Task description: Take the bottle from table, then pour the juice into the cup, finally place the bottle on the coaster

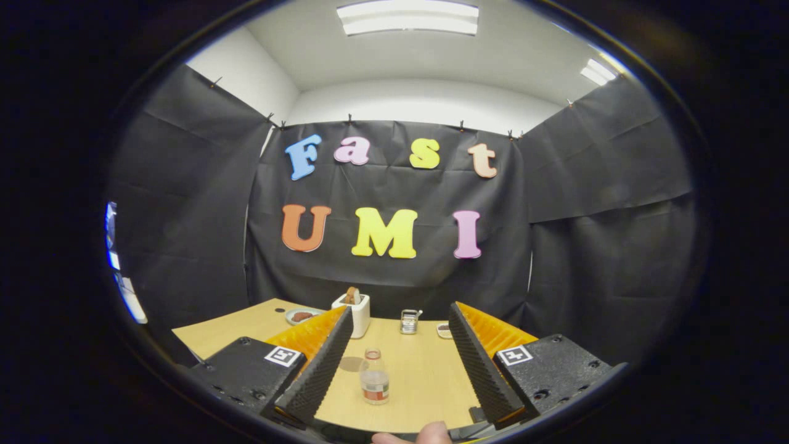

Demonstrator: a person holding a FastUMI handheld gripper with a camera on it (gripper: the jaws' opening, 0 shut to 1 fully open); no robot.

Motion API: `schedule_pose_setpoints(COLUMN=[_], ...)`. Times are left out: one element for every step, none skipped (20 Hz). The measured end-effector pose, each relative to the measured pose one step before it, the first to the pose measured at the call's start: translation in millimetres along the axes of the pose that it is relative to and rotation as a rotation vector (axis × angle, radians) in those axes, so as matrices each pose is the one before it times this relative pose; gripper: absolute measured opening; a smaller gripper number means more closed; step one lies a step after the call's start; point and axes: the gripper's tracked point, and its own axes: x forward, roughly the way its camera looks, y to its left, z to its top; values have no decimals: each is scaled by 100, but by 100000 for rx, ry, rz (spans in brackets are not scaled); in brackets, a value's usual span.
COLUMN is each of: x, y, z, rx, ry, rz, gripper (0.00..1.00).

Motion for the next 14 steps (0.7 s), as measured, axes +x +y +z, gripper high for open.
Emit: schedule_pose_setpoints(x=[7, -20, 22, -43, -10, 123, -14, 17, -20, 3, 7, 107, 152, 106], y=[39, -61, 14, -70, -41, 92, -31, 130, 34, -17, -93, -58, -108, -18], z=[45, -1, 83, -51, -18, -111, -70, -99, -131, -66, -97, -111, -100, -352], rx=[-90, 27, -15, 82, 1, -248, -489, -300, -150, -59, -15, 136, 236, 102], ry=[105, -156, -142, 20, 128, 175, 187, 245, 101, 114, -183, -190, -60, 246], rz=[48, -113, -147, -160, 96, -45, 108, 70, 303, -61, 86, -195, -36, 114], gripper=[100, 100, 100, 100, 100, 100, 100, 100, 100, 100, 100, 100, 100, 100])
